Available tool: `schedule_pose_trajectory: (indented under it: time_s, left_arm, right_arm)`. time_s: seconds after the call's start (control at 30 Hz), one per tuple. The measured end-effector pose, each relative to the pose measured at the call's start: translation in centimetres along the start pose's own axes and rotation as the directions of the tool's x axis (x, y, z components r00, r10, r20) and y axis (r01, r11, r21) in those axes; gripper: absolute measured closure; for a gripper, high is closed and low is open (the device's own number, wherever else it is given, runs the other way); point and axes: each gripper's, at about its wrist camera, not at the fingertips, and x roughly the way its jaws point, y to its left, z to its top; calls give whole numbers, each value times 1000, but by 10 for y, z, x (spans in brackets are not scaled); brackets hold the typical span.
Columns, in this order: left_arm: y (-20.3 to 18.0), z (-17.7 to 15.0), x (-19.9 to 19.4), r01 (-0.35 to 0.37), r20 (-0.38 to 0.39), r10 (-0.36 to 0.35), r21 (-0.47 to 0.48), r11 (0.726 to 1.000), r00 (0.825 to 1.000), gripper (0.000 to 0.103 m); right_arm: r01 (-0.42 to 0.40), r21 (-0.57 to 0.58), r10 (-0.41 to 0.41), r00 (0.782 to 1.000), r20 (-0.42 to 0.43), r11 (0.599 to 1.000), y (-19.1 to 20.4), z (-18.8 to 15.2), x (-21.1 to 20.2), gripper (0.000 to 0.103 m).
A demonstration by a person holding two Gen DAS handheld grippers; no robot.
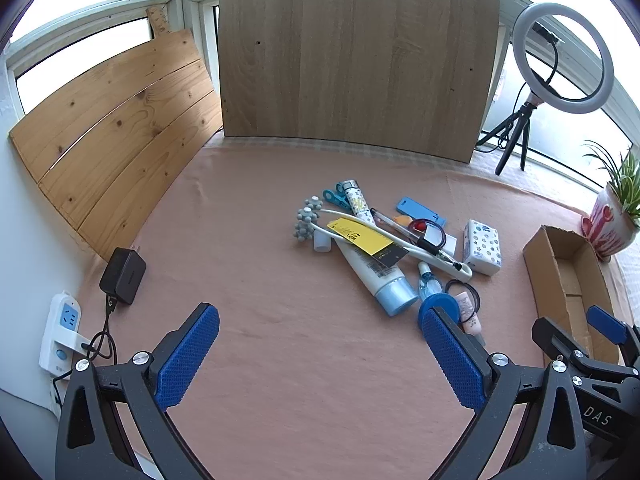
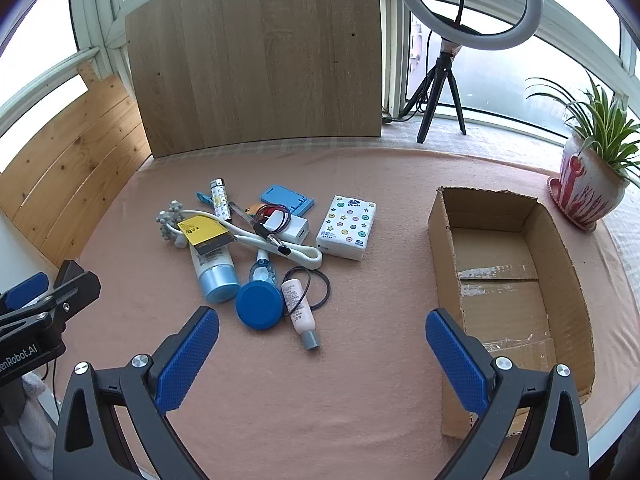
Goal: Organize objects
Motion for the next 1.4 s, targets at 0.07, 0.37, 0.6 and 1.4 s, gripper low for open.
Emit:
schedule_pose_trajectory:
  time_s: [0.07,0.37,0.6,1.4]
  left_arm:
    - [-1,0,1,-1,-1,1,2,1000,1000,0]
    - [-2,0,0,4,-1,-4,11,1000,1000,0]
    - [-4,2,2,2,-3,-2,16,1000,1000,0]
    - [-7,5,5,16,-7,-16,31,999,1000,0]
  right_arm:
    - [-3,-6,3,1000,0,1000,1,0,0,1]
    - [-14,-5,14,1000,-13,1000,0,1,1,1]
    - [-12,5,12,1000,-16,1000,-1,0,3,1]
    - [-16,20,17,999,-35,1000,-2,-1,7,1]
